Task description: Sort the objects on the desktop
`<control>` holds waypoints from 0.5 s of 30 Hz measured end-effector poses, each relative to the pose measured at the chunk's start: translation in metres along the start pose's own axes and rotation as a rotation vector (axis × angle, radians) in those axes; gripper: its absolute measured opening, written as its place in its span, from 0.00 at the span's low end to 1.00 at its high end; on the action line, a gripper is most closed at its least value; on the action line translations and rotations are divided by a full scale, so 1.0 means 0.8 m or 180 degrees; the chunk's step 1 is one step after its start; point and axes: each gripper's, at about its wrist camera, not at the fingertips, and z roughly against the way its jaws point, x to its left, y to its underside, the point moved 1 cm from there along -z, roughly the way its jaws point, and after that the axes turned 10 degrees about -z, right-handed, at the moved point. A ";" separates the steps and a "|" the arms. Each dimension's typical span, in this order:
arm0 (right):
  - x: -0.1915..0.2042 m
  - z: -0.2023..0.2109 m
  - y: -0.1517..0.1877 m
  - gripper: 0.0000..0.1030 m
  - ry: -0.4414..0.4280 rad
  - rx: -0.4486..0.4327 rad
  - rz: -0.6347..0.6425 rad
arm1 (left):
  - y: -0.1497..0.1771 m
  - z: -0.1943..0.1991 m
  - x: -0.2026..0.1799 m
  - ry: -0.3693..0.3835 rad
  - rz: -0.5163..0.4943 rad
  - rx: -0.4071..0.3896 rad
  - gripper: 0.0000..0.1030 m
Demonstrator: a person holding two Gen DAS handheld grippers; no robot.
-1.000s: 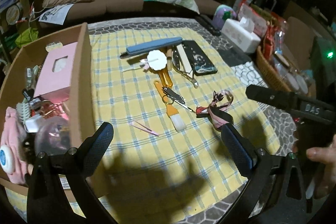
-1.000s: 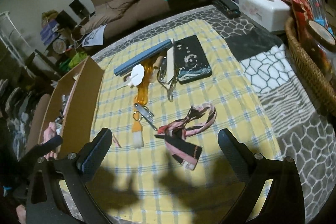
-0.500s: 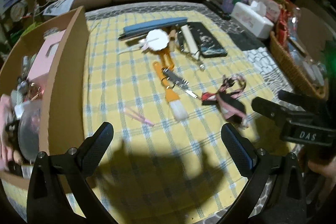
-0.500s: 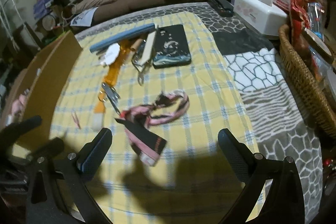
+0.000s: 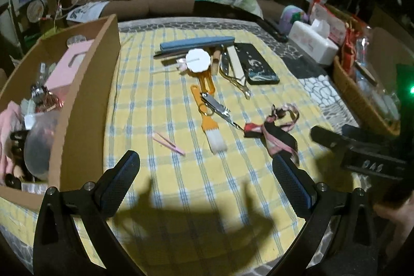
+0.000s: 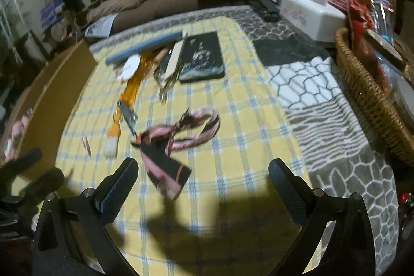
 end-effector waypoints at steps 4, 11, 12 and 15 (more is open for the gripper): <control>-0.012 -0.006 -0.004 1.00 0.0038 0.0006 -0.0072 | 0.007 -0.010 -0.015 -0.0134 -0.0081 0.0055 1.00; -0.008 -0.029 0.023 1.00 0.0064 0.0136 0.0201 | 0.044 -0.043 -0.024 -0.0502 0.0082 0.0285 1.00; -0.007 -0.032 0.027 1.00 0.0051 0.0150 0.0223 | 0.050 -0.049 -0.017 -0.0552 0.0177 0.0310 1.00; -0.007 -0.044 0.041 1.00 0.0048 0.0209 0.0230 | 0.071 -0.066 -0.003 -0.0604 0.0350 0.0374 1.00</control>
